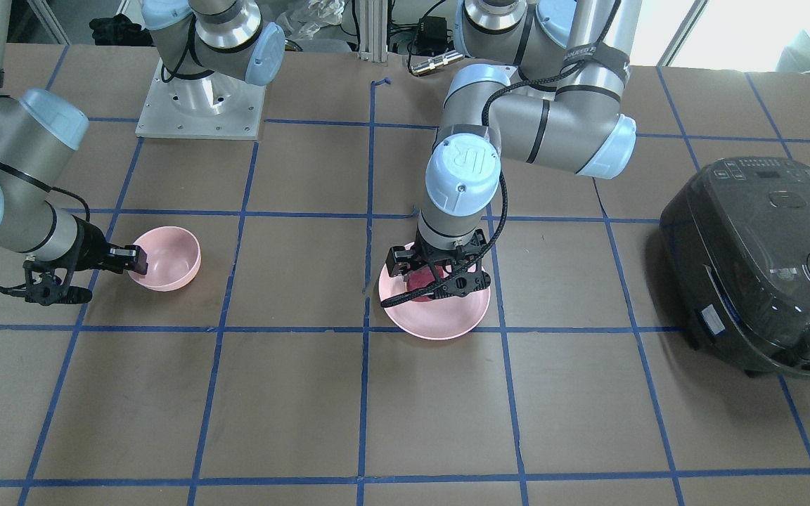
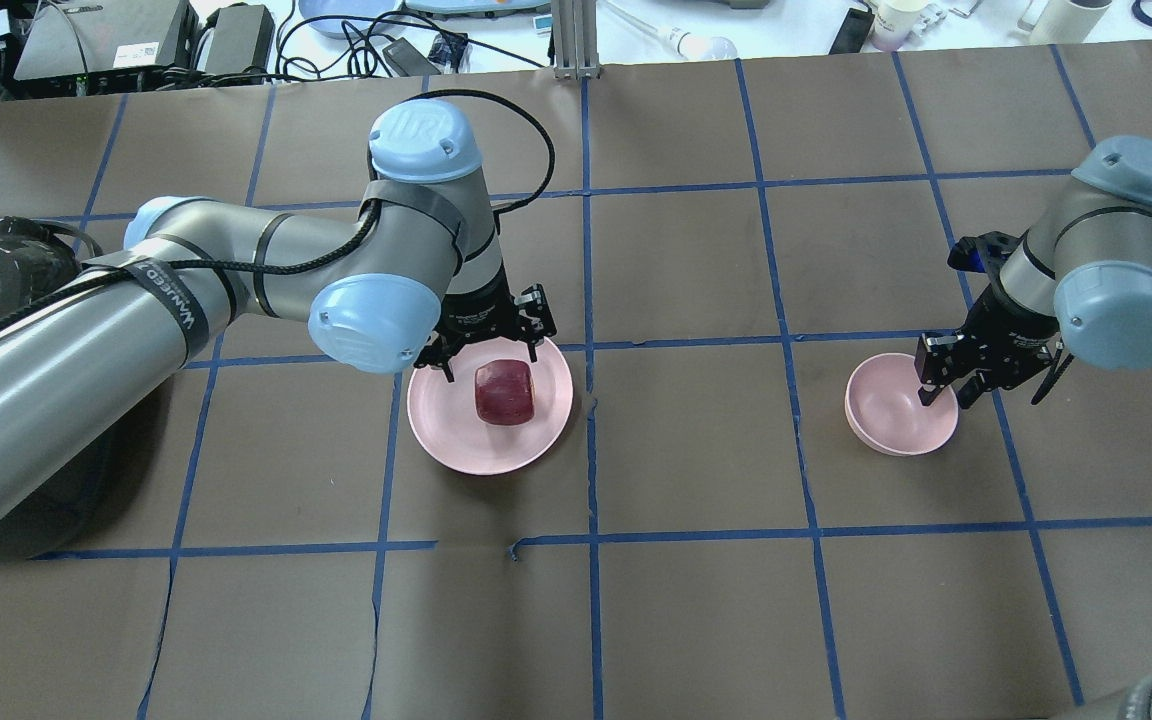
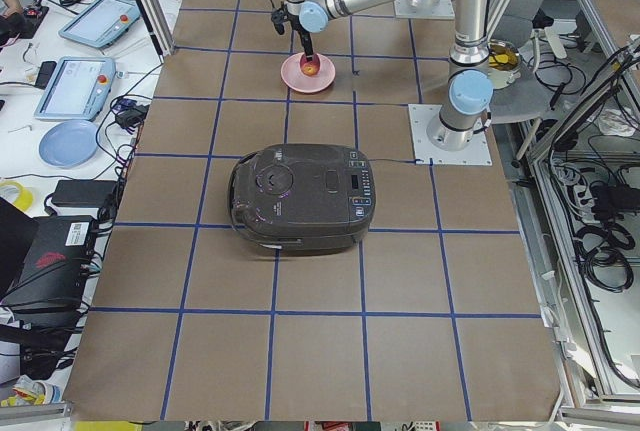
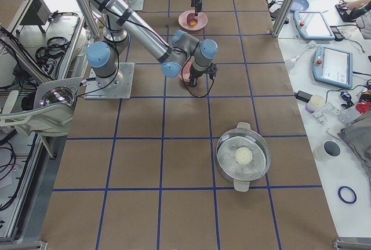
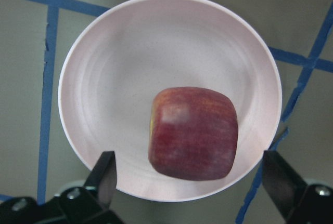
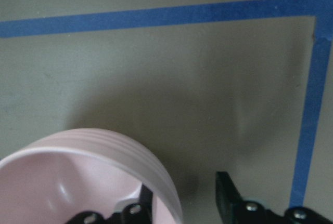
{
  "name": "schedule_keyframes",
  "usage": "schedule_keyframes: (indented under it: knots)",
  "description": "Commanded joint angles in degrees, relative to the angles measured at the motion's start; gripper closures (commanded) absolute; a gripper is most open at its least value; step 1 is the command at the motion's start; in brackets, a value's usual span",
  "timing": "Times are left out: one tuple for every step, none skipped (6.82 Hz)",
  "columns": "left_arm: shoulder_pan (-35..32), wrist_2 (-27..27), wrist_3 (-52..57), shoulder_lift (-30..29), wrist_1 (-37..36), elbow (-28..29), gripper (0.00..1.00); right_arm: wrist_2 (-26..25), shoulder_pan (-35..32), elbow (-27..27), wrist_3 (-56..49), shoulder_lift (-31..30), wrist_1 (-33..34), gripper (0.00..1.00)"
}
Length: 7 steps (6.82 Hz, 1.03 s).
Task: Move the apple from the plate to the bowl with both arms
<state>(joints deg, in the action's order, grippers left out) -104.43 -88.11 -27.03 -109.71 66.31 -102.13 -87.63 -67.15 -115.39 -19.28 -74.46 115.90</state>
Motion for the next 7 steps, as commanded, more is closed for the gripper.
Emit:
schedule_keyframes:
  knots:
    - [-0.16, 0.74, 1.63, -3.65, -0.39, -0.17, 0.0, 0.52, -0.26, 0.51, 1.43, -0.85, -0.75, 1.0]
    - [-0.16, 0.75, 1.72, -4.62, -0.39, -0.17, 0.0, 5.75, -1.57, 1.04, 7.35, -2.86, -0.93, 1.0]
    - [-0.16, 0.75, 1.89, -4.72, -0.48, -0.08, 0.28, 9.8, -4.28, 1.04, 7.85, -3.58, -0.94, 1.0]
    - [-0.16, 0.58, 2.07, -4.46, -0.48, 0.18, 0.64, 10.1, -8.74, 1.04, 8.03, -3.59, -0.33, 1.0]
    - [-0.16, 0.58, 2.07, -3.24, -0.57, 0.44, 0.89, 10.28, -14.27, 1.04, 8.64, -3.5, -0.15, 1.0]
    - [-0.07, 0.66, 2.33, -2.27, -0.57, 1.4, 0.98, 11.59, -17.46, 0.43, 8.64, -2.71, 2.38, 1.0]
    - [0.02, 0.66, 2.25, -1.04, 0.39, 3.67, 0.98, 13.25, -18.45, 0.08, 8.56, -2.62, 2.58, 1.0]
